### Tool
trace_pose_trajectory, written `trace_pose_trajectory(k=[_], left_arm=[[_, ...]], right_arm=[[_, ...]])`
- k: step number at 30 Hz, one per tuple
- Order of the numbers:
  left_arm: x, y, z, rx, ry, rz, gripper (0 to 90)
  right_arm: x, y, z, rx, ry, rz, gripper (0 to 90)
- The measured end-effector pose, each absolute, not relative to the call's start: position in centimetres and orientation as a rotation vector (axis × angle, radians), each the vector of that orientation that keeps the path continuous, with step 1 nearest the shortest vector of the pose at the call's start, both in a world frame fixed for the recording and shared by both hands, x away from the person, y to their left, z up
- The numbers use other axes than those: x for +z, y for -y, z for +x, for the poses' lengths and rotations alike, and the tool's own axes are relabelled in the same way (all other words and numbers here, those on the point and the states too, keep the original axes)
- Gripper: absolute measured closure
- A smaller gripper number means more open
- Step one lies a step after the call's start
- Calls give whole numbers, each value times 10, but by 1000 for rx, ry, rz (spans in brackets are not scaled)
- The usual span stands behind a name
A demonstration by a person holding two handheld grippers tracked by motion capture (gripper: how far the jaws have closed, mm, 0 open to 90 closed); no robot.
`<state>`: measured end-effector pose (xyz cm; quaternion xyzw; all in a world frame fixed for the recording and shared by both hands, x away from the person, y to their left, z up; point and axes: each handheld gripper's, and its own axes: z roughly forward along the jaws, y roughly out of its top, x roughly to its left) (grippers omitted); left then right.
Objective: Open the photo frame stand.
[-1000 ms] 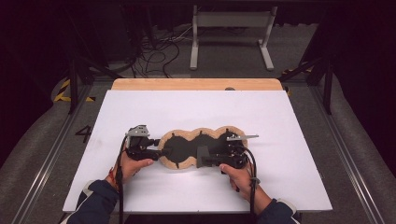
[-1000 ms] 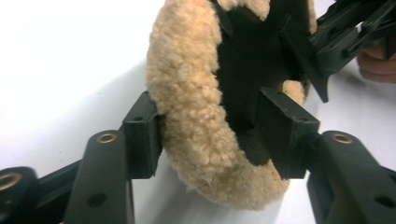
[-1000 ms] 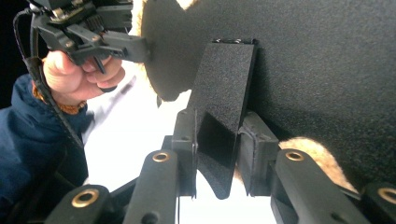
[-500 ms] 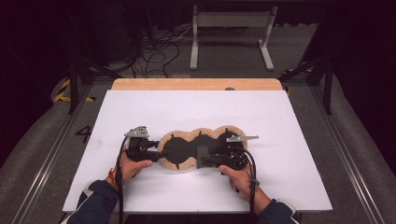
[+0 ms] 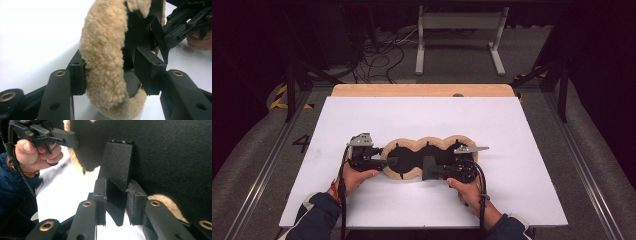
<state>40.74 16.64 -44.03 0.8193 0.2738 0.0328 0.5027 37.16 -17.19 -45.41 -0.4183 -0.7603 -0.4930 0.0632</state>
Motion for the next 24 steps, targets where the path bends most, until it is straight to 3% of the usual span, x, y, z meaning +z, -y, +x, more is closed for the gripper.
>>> trace_pose_trajectory(k=[8, 24], left_arm=[[-435, -164, 397, 183, -625, 2001, 493], [-440, -163, 390, 202, -605, 2056, 475]], right_arm=[[-454, 173, 371, -1486, 2282, -1243, 763], [-453, 172, 368, -1486, 2321, -1223, 763]])
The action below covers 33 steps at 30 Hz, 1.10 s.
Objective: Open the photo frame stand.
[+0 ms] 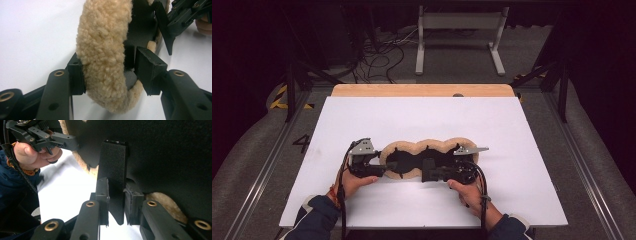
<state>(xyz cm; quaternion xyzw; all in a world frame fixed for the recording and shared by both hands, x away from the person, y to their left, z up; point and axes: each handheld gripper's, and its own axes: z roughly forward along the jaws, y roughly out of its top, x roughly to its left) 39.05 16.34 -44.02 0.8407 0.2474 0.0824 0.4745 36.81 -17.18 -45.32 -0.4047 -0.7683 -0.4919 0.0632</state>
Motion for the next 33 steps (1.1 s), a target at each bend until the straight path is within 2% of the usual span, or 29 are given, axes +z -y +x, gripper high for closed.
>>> trace_pose_trajectory(k=[7, 21, 33], left_arm=[[-435, -157, 381, 350, -581, 2081, 481], [-430, -145, 373, 531, -533, 2087, 500], [-436, -150, 369, 501, -498, 2094, 529]], right_arm=[[-451, 172, 367, -1486, 2314, -1225, 758], [-449, 177, 371, -1506, 2328, -1277, 747], [-449, 177, 366, -1487, 2397, -1292, 750]])
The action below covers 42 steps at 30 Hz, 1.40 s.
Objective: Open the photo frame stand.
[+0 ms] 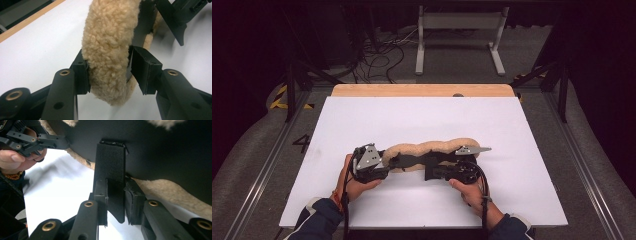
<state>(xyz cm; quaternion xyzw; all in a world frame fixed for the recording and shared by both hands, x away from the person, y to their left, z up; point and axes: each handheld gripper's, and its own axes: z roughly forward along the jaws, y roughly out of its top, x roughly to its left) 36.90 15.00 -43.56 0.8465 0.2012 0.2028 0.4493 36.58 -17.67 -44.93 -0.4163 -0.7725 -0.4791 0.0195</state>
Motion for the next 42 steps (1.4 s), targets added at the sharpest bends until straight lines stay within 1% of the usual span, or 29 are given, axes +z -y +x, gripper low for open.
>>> trace_pose_trajectory(k=[10, 19, 24, 30, 35, 42], left_arm=[[-433, -152, 362, 463, -472, 2107, 551], [-432, -152, 358, 451, -473, 2107, 554], [-432, -152, 357, 451, -468, 2109, 553], [-432, -152, 354, 441, -463, 2109, 552], [-432, -152, 352, 441, -464, 2112, 552], [-432, -153, 350, 433, -469, 2100, 555]], right_arm=[[-444, 183, 358, -1443, 2450, -1269, 719], [-439, 187, 339, -1457, 2530, -1189, 731], [-430, 193, 324, -1487, 2653, -1132, 750], [-418, 210, 313, -1537, 2713, -1176, 793], [-411, 228, 307, -1606, 2733, -1233, 827], [-412, 253, 307, -1632, 2728, -1379, 863]])
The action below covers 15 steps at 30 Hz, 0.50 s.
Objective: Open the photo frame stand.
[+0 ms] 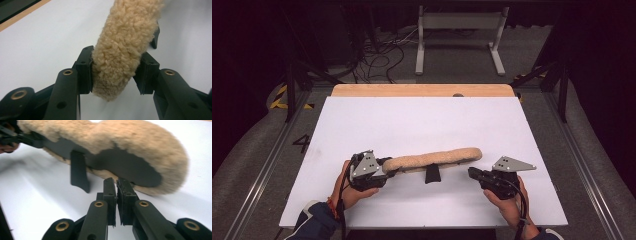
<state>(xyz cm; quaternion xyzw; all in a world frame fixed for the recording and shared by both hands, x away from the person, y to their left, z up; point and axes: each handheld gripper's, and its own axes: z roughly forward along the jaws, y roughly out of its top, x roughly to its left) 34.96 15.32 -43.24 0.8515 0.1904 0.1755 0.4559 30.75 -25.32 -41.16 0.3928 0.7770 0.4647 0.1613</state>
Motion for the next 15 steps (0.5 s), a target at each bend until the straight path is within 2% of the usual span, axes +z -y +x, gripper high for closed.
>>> trace_pose_trajectory(k=[15], left_arm=[[-433, -158, 351, 396, -478, 2072, 536]], right_arm=[[-411, 268, 318, 1279, -2125, 1131, 900]])
